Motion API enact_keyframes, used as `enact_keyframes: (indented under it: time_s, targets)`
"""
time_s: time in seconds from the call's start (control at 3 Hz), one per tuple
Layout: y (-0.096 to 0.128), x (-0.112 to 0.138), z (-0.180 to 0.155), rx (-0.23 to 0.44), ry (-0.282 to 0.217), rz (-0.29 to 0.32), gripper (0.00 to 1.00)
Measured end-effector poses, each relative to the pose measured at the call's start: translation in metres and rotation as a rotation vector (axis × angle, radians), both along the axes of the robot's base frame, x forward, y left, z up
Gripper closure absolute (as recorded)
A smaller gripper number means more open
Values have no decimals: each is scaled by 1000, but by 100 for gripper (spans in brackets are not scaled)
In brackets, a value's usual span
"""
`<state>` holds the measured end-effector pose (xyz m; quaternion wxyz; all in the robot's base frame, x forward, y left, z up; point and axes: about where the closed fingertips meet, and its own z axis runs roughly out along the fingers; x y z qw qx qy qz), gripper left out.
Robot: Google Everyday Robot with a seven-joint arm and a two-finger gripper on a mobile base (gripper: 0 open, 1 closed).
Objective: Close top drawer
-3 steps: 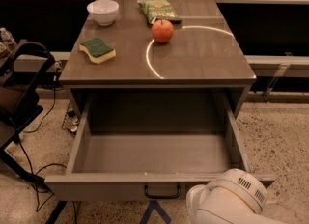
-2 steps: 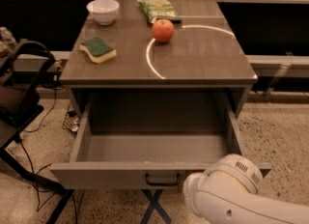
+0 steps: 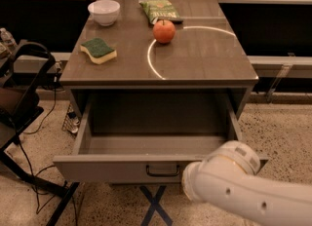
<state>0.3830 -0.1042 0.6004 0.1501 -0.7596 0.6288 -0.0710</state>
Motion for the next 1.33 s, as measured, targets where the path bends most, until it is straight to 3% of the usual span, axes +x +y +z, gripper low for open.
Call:
enact_keyframes:
  time_s: [0.67,1.0,1.33]
  targets:
    - [-2,60,2,8,-2,59,100]
    - [-1,126,6,-1,-4,119,100]
    - [4,160,15,0,-22,147,100]
